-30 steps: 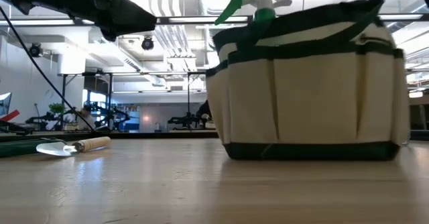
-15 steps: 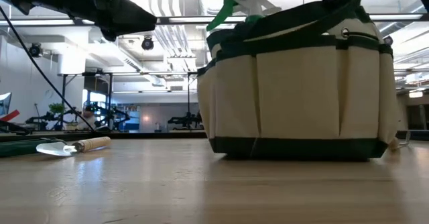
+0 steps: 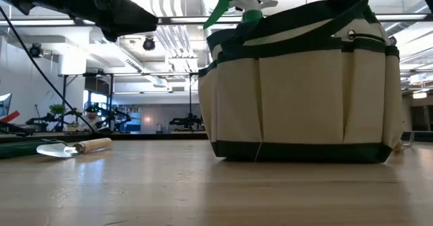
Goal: Pick & Place Garden tools in Gardening bag
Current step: Put the spray bottle into the gardening bag
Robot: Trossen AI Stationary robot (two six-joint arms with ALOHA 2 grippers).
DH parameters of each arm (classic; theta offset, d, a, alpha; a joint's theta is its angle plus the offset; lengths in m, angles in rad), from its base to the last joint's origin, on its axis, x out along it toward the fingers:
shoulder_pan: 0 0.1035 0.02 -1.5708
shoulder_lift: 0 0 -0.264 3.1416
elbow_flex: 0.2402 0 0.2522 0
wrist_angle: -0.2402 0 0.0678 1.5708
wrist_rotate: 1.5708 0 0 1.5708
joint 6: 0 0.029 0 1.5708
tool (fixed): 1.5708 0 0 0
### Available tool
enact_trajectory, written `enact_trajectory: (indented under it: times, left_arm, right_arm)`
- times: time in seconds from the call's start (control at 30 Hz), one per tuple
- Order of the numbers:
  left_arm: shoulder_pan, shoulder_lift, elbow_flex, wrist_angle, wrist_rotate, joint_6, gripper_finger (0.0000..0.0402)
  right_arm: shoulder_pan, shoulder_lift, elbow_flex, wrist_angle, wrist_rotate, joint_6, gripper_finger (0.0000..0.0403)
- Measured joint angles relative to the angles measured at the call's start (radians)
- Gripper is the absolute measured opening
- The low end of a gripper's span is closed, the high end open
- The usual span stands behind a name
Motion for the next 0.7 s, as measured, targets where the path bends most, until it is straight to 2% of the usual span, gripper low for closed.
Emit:
enact_trajectory:
  times: [0.27, 0.7]
  left_arm:
    - [0.0, 0.0, 0.0, -0.004, 0.0, 0.0, 0.0168]
    - [0.0, 0.0, 0.0, -0.006, 0.0, 0.0, 0.0168]
  right_arm:
    - [0.003, -0.002, 0.0, -0.048, -0.011, 0.002, 0.0171]
    - [0.009, -0.041, 0.041, -0.09, -0.011, 0.005, 0.0139]
